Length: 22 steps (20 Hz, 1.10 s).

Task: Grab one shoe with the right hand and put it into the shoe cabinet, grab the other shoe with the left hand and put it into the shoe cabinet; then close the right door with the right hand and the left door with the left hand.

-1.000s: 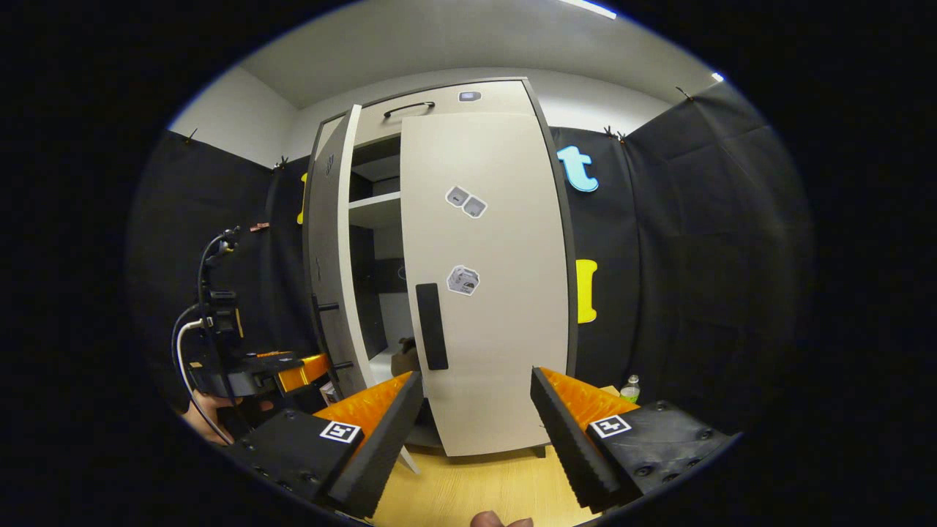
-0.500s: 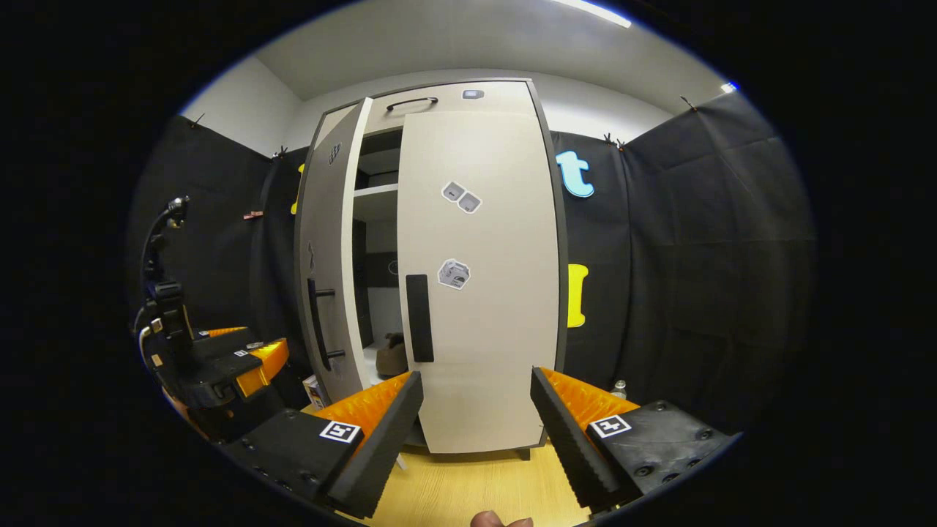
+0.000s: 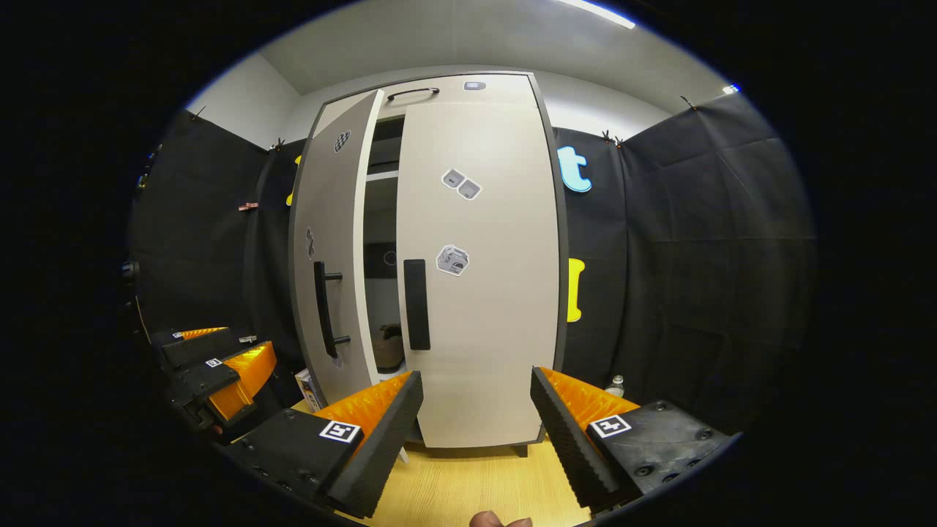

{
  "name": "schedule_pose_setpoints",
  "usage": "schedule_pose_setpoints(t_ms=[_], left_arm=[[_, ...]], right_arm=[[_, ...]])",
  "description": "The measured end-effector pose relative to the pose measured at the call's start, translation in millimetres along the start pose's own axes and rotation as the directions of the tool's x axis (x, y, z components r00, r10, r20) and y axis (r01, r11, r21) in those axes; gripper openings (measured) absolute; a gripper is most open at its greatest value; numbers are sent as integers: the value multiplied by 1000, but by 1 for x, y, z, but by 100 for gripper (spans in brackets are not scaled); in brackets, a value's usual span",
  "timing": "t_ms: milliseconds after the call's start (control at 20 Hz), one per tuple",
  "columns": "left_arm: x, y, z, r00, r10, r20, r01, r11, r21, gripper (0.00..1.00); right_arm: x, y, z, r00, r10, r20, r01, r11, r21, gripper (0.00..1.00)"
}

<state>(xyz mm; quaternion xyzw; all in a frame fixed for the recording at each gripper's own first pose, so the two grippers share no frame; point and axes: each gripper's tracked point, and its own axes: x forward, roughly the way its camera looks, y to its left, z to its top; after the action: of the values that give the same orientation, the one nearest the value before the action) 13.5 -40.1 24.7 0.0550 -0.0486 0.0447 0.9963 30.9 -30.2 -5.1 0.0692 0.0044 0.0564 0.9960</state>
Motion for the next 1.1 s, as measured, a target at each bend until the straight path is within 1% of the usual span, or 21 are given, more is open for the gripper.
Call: schedule_pose_setpoints(t_ms=[150,1100], left_arm=[[-2,-2,-3,1000,-4,-17,4,1000,-23,94],[-19,-16,-5,999,-41,-28,41,999,-6,94]], right_arm=[[2,-3,-3,1000,-12,0,12,1000,-2,98],[-10,-10,-6,1000,-15,-9,15,1000,4,98]])
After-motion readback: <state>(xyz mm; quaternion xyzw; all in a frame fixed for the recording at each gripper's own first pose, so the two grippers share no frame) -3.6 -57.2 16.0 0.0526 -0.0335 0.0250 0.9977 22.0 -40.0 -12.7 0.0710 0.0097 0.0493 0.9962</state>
